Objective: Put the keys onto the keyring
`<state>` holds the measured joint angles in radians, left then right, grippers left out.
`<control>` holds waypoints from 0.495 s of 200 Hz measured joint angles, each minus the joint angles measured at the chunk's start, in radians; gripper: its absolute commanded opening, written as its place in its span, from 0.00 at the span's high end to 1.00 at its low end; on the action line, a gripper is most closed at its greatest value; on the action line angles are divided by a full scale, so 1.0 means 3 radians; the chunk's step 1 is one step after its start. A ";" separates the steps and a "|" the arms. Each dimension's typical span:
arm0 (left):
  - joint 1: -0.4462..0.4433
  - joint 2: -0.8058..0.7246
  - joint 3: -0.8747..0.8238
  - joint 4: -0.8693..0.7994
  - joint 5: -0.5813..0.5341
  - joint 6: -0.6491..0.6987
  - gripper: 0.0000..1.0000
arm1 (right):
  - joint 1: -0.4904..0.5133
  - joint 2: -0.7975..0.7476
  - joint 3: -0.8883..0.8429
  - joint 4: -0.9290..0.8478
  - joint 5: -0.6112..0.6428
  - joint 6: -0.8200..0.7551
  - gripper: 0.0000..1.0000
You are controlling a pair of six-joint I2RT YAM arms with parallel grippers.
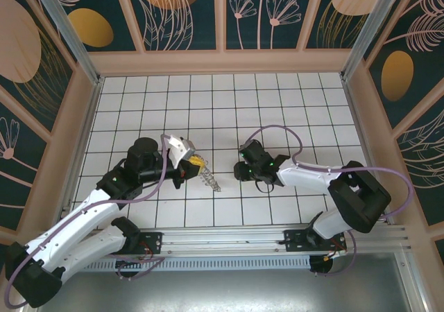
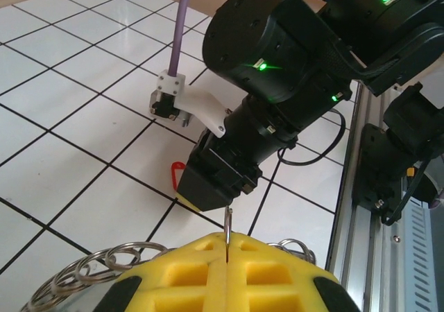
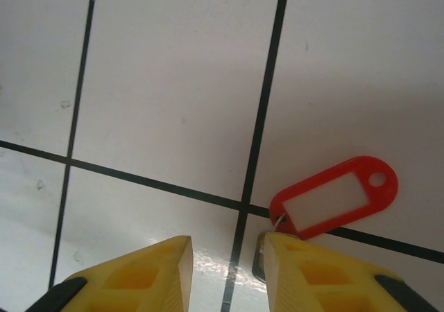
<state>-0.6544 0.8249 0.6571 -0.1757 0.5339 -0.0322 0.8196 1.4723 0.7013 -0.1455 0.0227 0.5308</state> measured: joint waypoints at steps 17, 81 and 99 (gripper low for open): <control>0.0000 -0.0033 -0.0013 0.0001 0.0038 -0.0001 1.00 | 0.0009 0.0020 0.0017 -0.0061 0.0036 0.0003 0.68; 0.0000 -0.0042 -0.0013 0.0001 0.0114 -0.0001 1.00 | 0.0018 0.0114 0.0057 -0.0104 0.0109 0.0001 0.68; 0.0000 -0.0048 -0.0013 0.0003 0.0125 -0.0001 1.00 | 0.0018 0.0141 0.0057 -0.0104 0.0113 0.0001 0.69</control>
<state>-0.6544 0.8104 0.6533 -0.1749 0.5713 -0.0326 0.8249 1.5146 0.7185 -0.1768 0.0566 0.5312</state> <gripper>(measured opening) 0.063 0.316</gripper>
